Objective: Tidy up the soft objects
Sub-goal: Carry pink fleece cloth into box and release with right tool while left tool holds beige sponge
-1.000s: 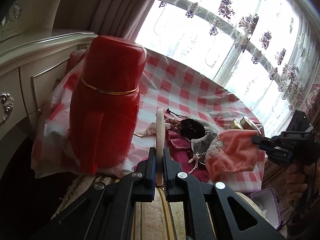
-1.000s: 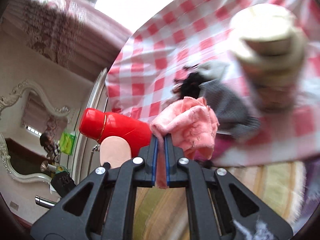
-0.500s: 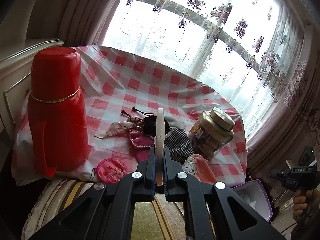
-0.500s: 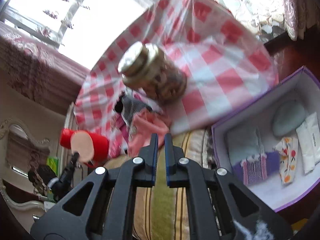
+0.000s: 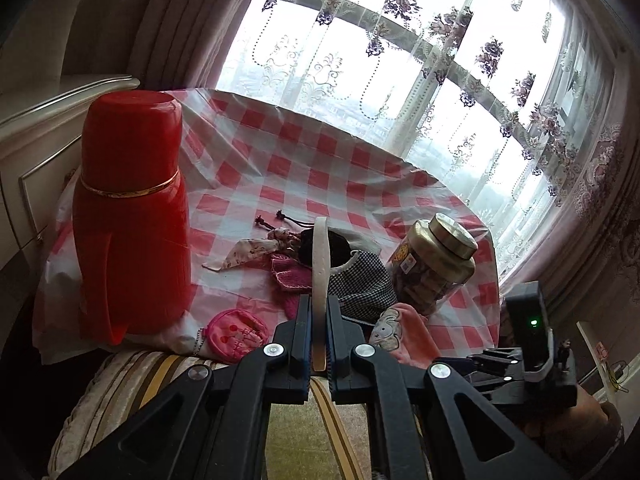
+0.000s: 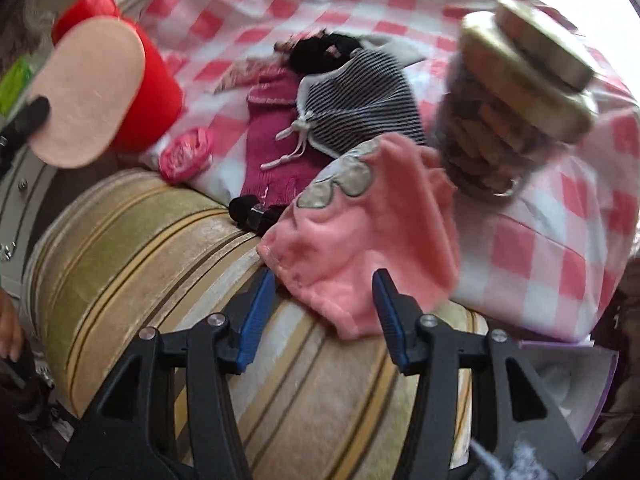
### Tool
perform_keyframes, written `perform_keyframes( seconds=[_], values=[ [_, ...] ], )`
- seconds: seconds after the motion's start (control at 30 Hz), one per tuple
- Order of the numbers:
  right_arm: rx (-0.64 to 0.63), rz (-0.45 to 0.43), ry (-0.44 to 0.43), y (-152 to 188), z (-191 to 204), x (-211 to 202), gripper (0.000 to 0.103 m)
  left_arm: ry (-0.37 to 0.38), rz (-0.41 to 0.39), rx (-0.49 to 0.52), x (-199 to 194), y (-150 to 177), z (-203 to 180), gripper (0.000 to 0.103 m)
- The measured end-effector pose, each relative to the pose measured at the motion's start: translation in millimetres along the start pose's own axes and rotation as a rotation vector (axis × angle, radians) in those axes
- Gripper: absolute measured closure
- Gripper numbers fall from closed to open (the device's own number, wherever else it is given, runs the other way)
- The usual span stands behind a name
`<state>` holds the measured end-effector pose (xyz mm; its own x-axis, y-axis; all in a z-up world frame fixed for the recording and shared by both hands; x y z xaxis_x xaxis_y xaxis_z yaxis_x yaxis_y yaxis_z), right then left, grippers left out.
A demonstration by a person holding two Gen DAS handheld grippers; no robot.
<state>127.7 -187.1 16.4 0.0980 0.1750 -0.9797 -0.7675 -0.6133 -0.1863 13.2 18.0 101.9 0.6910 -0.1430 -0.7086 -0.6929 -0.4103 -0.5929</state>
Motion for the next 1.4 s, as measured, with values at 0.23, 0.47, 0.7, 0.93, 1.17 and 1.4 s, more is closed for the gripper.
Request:
perform_keyframes(
  seconds=[0.23,0.47,0.7,0.93,1.17,1.4],
  values=[
    [-0.051,0.098,-0.008,-27,7,41,0.088,0.003,0.015,-0.012,6,1,4,0.097],
    [0.091,-0.042,-0.134,-1,-47,-18,0.089,0.008,0.037,0.008,11,1,-7,0.097],
    [0.377,-0.22,-0.196,76,-152,-101,0.089,0.035,0.053,0.086,14,1,-42,0.097],
    [0.608,-0.265,-0.095,172,-218,-137,0.089,0.071,0.09,0.16,25,5,-79,0.097],
    [0.732,-0.07,-0.019,246,-242,-81,0.089,0.081,0.109,0.225,27,11,-108,0.097],
    [0.674,0.1,-0.077,252,-223,-27,0.089,0.073,0.119,0.238,28,13,-117,0.097]
  ],
)
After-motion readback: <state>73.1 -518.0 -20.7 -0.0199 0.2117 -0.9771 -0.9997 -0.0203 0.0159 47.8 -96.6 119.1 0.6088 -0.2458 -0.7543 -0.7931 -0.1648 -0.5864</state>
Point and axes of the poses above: each gripper's, at about its wrist camera, not at the fingertips, and x roughly the way its jaws point, z to its left, y to its underside, the point moved 1 cm from there along x, roughly the way its jaws point, and after that the axes turned 14 degrees about z, right-handed, at the moved point
